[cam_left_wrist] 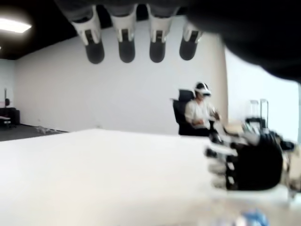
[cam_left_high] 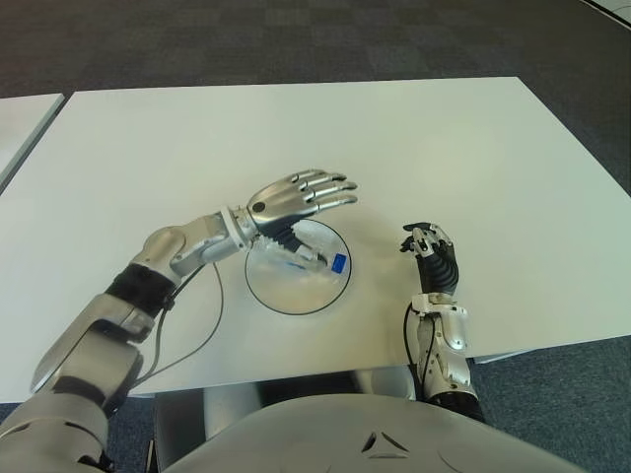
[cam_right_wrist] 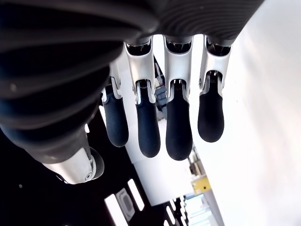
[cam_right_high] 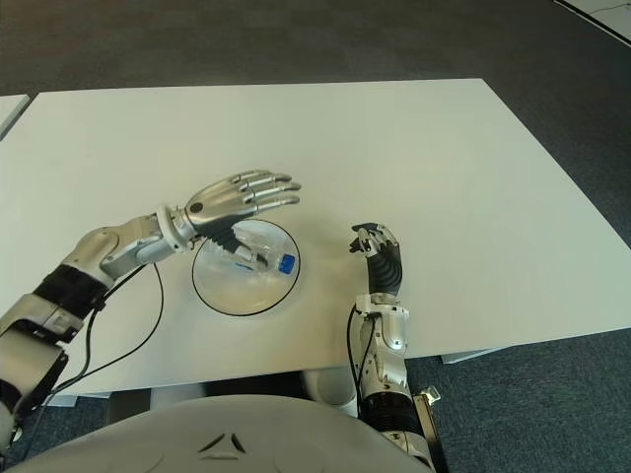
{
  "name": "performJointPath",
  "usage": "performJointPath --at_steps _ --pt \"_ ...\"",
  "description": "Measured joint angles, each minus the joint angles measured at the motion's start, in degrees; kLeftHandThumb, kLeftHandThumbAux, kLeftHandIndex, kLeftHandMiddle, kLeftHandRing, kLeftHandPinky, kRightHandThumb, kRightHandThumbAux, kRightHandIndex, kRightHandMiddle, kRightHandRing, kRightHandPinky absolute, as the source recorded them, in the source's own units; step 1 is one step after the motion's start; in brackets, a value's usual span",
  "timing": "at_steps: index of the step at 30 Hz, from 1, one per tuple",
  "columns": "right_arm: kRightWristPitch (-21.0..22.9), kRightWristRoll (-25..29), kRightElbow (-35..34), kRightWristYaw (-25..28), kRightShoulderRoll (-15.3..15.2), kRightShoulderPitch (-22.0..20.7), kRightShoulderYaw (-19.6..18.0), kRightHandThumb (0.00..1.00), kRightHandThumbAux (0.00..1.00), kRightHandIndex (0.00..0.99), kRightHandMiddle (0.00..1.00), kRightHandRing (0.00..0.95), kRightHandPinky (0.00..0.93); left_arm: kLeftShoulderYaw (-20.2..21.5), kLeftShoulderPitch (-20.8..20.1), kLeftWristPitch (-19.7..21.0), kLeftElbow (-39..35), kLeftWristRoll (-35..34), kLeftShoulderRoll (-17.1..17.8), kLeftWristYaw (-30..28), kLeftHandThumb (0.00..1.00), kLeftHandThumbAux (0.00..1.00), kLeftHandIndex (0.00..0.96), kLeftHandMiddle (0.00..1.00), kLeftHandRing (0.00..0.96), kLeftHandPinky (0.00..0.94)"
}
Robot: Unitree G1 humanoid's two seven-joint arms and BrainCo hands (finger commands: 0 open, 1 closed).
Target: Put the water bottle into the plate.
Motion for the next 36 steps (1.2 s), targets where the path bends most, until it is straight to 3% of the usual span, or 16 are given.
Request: performJointPath --at_steps 9,15,19,24,28,36 --pt "-0.1 0.1 1.5 0.7 0.1 -1.8 -0.3 0.834 0.69 0.408 0.484 0.589 0.575 4.2 -1.3 1.3 2.4 -22.2 -4.4 -12.8 0.103 0.405 0.0 0.0 0.0 0.0" --pt "-0.3 0.3 3.8 1.4 0.2 -3.8 -0.7 0.835 0.69 0.41 0.483 0.581 0.563 10.0 -0.2 7.0 1.6 -35.2 -7.8 -18.0 0.072 0.476 0.0 0.0 0.0 0.0" --pt "-0.6 0.3 5.2 1.6 0.3 -5.2 -1.0 0.835 0.69 0.411 0.482 0.582 0.57 13.8 0.5 10.2 2.4 -38.9 -9.7 -18.0 0.072 0.544 0.0 0.0 0.0 0.0" --pt "-0.8 0.2 6.6 1.6 0.3 -6.9 -1.5 0.836 0.689 0.414 0.481 0.588 0.587 17.9 1.6 10.7 10.4 -41.7 -11.7 -18.0 0.086 0.61 0.0 0.0 0.0 0.0" --pt "-1.2 -0.1 8.2 1.6 0.3 -8.6 -2.1 0.837 0.688 0.418 0.48 0.595 0.595 20.7 4.7 11.2 14.7 -45.4 -13.9 -19.9 0.091 0.679 0.016 0.0 0.0 0.009" --pt "-3.1 -1.7 12.8 1.1 0.3 -13.0 -2.5 0.837 0.686 0.422 0.482 0.604 0.591 23.7 11.5 14.4 12.2 -49.6 -18.3 -21.3 0.032 0.802 0.098 0.064 0.06 0.15"
